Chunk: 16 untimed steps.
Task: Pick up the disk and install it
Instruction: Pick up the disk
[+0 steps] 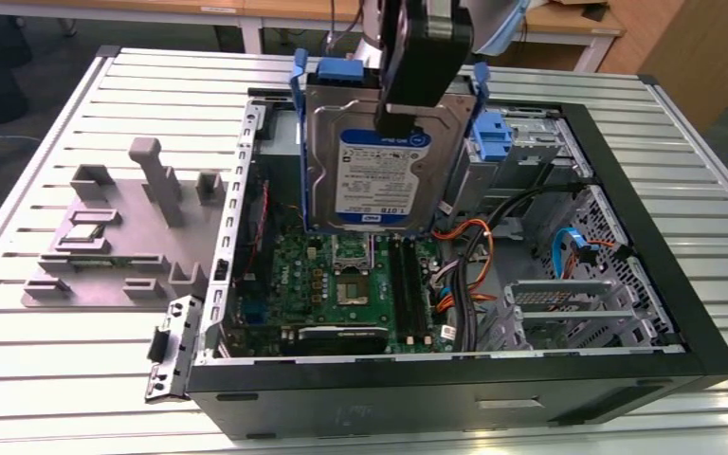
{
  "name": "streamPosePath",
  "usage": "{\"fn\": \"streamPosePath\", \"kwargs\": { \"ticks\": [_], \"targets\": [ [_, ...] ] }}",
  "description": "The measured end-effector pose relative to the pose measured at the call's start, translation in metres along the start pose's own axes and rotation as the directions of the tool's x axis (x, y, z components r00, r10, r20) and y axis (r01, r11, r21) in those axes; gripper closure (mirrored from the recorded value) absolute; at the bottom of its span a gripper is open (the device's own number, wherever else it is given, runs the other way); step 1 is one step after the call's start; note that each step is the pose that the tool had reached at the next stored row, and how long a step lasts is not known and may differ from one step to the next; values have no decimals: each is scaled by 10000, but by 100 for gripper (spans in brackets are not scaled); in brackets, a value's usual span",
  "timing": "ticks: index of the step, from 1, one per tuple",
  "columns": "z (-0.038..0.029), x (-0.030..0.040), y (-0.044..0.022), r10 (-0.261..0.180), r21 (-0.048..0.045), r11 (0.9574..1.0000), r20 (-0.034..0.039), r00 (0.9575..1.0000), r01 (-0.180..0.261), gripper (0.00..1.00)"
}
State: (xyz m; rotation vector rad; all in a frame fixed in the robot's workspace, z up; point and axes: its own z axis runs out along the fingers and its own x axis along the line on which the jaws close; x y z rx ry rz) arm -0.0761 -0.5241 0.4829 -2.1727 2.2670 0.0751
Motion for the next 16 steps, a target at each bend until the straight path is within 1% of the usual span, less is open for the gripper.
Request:
{"fn": "streamPosePath", "kwargs": {
  "ticks": [4, 7, 11, 16],
  "targets": [
    [12, 26, -11, 4, 1, 10000, 1, 10000, -4, 65],
    [17, 27, -44, 5, 1, 10000, 0, 10000, -5, 65],
    [19, 24, -124, 5, 0, 10000, -6, 10000, -5, 65],
    [20, 19, -253, 6, 1, 10000, -17, 10000, -6, 65]
  ]
}}
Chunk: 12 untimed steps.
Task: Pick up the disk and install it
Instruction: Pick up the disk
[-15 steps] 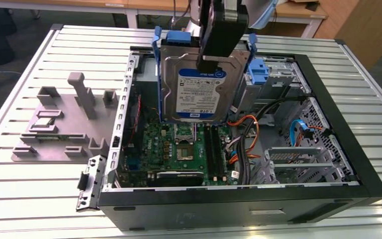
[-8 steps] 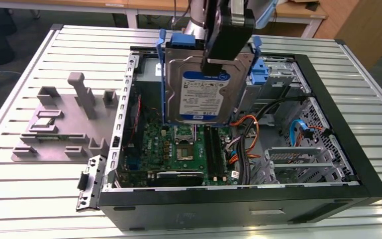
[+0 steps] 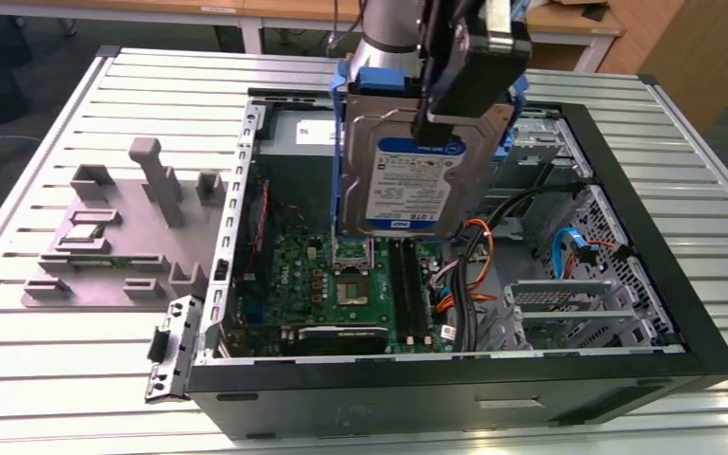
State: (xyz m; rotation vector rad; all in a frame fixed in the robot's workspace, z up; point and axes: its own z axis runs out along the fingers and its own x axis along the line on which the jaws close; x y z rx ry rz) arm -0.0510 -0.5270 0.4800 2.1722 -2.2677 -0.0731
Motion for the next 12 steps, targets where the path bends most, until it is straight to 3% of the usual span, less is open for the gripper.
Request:
{"fn": "streamPosePath", "kwargs": {
  "ticks": [12],
  "targets": [
    [-1, -14, -332, 0, 1, 10000, -35, 10000, 0, 65]
  ]
}}
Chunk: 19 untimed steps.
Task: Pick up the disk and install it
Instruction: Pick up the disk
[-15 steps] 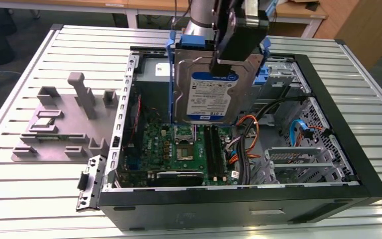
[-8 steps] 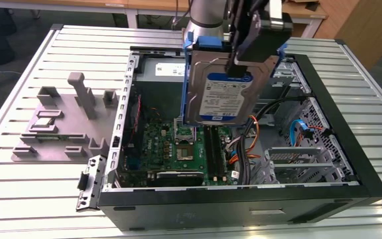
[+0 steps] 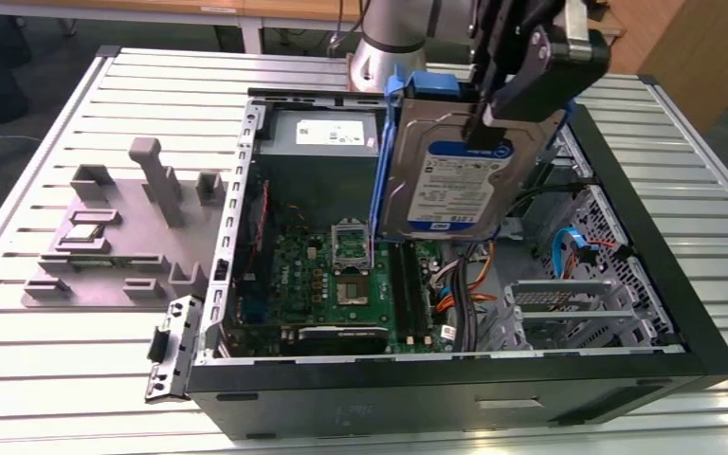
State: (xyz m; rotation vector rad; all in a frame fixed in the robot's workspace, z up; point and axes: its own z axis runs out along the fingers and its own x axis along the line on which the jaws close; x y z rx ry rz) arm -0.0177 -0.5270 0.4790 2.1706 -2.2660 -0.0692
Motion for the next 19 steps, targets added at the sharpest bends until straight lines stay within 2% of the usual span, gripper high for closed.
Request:
{"fn": "streamPosePath", "kwargs": {
  "ticks": [8, 19],
  "targets": [
    [2, 49, -126, 2, 0, 10000, -1, 10000, -2, 65],
    [2, 180, -202, 18, 1, 10000, 0, 10000, -18, 65]
  ]
}}
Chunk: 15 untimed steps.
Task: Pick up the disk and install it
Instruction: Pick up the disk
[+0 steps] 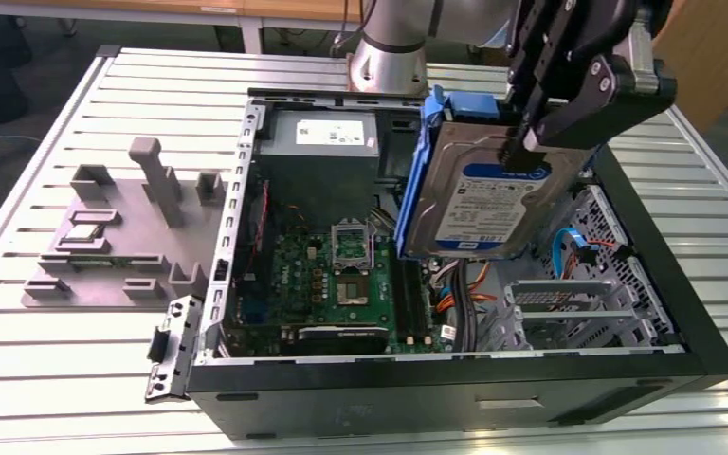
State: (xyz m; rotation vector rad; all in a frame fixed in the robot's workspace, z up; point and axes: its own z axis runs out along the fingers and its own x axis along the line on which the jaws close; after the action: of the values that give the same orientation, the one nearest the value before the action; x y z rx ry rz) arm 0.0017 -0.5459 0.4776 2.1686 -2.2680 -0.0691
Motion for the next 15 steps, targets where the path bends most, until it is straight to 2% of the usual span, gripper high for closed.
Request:
{"fn": "streamPosePath", "kwargs": {
  "ticks": [15],
  "targets": [
    [3, 195, -84, 38, 1, 10000, 2, 10000, -38, 65]
  ]
}}
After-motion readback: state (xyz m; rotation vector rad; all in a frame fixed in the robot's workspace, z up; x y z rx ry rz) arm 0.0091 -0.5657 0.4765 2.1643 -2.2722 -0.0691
